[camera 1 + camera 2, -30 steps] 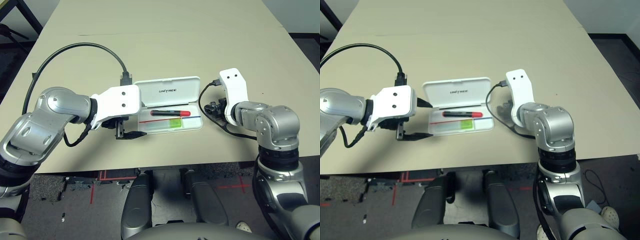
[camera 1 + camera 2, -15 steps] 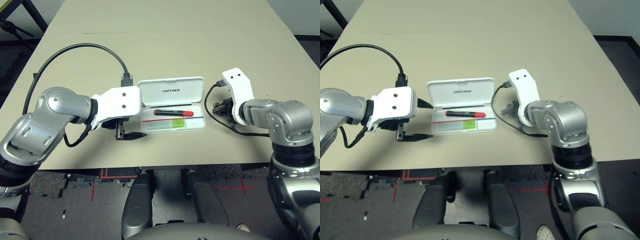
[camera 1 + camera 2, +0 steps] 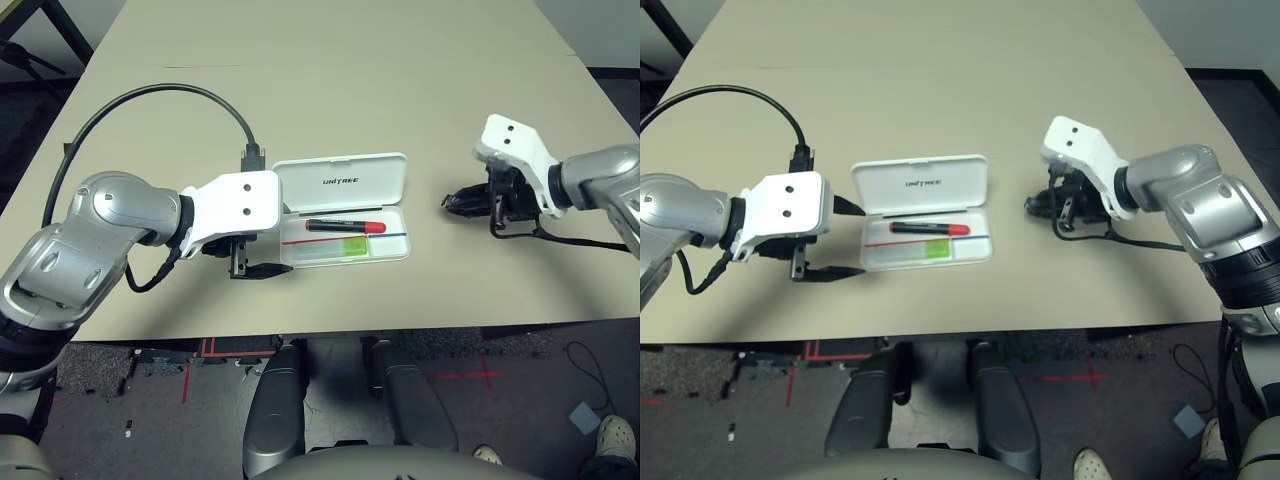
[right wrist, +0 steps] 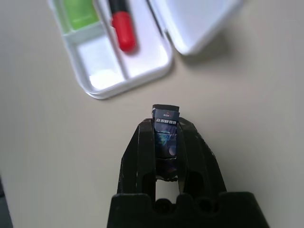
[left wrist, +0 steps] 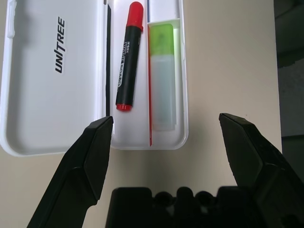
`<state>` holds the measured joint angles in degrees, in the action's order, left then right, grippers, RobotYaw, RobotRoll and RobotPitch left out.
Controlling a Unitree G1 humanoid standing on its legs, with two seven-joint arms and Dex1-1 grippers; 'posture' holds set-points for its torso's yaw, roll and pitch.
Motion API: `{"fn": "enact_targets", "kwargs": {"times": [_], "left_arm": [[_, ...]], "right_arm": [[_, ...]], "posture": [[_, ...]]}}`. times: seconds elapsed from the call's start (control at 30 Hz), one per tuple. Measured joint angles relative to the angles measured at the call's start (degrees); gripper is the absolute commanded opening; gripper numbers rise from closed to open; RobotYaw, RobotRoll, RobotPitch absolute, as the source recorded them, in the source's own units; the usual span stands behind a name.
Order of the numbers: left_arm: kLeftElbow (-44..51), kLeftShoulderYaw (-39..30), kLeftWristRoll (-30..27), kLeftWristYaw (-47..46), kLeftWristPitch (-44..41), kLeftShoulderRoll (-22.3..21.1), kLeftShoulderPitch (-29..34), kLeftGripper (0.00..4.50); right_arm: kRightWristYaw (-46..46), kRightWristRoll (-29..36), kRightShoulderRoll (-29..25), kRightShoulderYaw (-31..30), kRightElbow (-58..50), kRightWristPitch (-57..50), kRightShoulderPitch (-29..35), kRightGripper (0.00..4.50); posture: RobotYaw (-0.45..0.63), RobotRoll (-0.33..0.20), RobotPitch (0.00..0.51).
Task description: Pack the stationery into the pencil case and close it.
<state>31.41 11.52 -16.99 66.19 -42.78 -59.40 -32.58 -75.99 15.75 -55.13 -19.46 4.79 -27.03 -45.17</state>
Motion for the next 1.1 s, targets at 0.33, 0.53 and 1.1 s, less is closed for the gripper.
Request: {"fn": "enact_targets", "kwargs": {"times": [0.33,0.53,1.1], "left_arm": [[-0.01,-0.02,0.04,-0.03,0.0,-0.02,0.58,4.5],[-0.12,0.02,0.1,-0.04,0.0,-0.01,0.57,4.5],[0.03,0.0,0.08,-0.45,-0.31,-0.02,1.0,4.5]], "right_arm": [[-10.21,-2.47,5.68,-1.33,-0.28,4.2,-2.62,0.33],[-10.41,-4.84,9.89,-2.57,-0.21,6.09,-2.8,0.33],[-8.06,-10.88,15.7,-4.59,1.33,10.5,-0.94,0.33]], "posture": [[0.13,0.0,0.226],[0.14,0.0,0.226],[0.15,0.0,0.224]]}}
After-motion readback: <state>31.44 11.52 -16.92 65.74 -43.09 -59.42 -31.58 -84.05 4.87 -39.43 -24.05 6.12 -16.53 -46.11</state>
